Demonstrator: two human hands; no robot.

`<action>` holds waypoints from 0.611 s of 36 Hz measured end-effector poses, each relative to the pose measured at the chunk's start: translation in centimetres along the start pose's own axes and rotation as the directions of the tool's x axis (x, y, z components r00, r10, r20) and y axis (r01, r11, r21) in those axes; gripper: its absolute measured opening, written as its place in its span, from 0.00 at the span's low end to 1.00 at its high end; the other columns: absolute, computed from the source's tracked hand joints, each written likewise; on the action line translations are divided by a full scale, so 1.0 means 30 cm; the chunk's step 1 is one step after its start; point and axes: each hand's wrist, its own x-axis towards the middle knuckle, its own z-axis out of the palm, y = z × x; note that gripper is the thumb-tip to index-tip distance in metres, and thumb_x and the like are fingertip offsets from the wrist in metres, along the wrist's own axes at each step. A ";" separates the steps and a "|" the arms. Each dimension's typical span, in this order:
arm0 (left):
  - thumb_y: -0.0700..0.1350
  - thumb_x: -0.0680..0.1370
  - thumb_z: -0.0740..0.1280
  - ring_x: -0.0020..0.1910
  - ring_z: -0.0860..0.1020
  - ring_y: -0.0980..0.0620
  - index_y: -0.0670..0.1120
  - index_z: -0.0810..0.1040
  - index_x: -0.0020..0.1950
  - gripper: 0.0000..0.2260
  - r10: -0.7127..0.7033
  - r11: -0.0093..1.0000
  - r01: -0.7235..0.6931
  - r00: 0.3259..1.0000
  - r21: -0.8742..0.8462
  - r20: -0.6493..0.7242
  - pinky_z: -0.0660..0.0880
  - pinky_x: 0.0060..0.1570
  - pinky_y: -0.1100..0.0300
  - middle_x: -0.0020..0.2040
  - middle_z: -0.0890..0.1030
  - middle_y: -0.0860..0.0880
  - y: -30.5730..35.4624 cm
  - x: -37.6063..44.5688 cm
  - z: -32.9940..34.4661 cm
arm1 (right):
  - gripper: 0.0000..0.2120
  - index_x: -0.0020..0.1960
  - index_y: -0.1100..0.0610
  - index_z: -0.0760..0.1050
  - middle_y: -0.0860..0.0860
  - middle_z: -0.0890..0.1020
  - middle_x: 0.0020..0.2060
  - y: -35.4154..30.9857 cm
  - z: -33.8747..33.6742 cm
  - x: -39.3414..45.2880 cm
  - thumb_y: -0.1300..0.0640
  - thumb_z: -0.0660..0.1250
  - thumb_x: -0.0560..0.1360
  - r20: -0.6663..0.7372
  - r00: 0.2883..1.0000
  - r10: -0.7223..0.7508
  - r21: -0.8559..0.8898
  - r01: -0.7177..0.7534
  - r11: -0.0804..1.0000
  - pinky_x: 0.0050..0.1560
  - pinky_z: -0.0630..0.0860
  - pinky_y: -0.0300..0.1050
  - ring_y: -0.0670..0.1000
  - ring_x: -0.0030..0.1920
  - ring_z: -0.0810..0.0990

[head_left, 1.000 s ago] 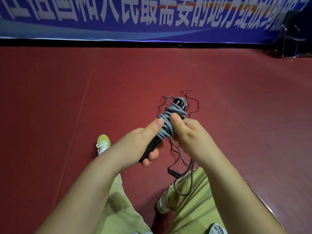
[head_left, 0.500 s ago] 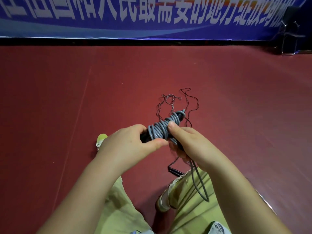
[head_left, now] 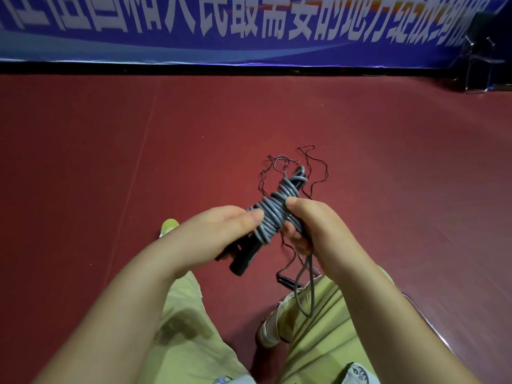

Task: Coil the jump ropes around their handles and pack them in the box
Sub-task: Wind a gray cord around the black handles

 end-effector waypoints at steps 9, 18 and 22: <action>0.67 0.73 0.63 0.43 0.83 0.44 0.38 0.79 0.57 0.33 0.228 0.668 0.336 0.758 -0.664 0.612 0.79 0.48 0.51 0.46 0.83 0.39 -0.095 0.010 0.013 | 0.10 0.37 0.55 0.66 0.48 0.66 0.24 -0.018 0.016 -0.010 0.50 0.62 0.62 0.133 0.986 -0.103 0.243 0.068 0.968 0.27 0.58 0.39 0.46 0.24 0.61; 0.71 0.69 0.57 0.26 0.72 0.49 0.44 0.78 0.41 0.31 -0.020 0.805 0.300 0.876 -0.512 0.481 0.62 0.29 0.61 0.29 0.74 0.46 -0.069 0.007 0.014 | 0.20 0.38 0.55 0.74 0.47 0.74 0.27 -0.003 -0.023 -0.008 0.40 0.60 0.78 0.193 0.981 -0.013 -0.049 0.022 0.999 0.25 0.62 0.38 0.46 0.24 0.67; 0.69 0.70 0.53 0.27 0.74 0.48 0.44 0.78 0.40 0.30 -0.087 0.920 0.198 0.945 -0.338 0.315 0.56 0.31 0.57 0.30 0.75 0.46 -0.059 0.012 0.015 | 0.19 0.35 0.54 0.73 0.50 0.71 0.28 0.010 -0.024 -0.010 0.41 0.59 0.75 0.133 0.991 0.017 -0.084 -0.006 0.996 0.23 0.59 0.37 0.45 0.22 0.64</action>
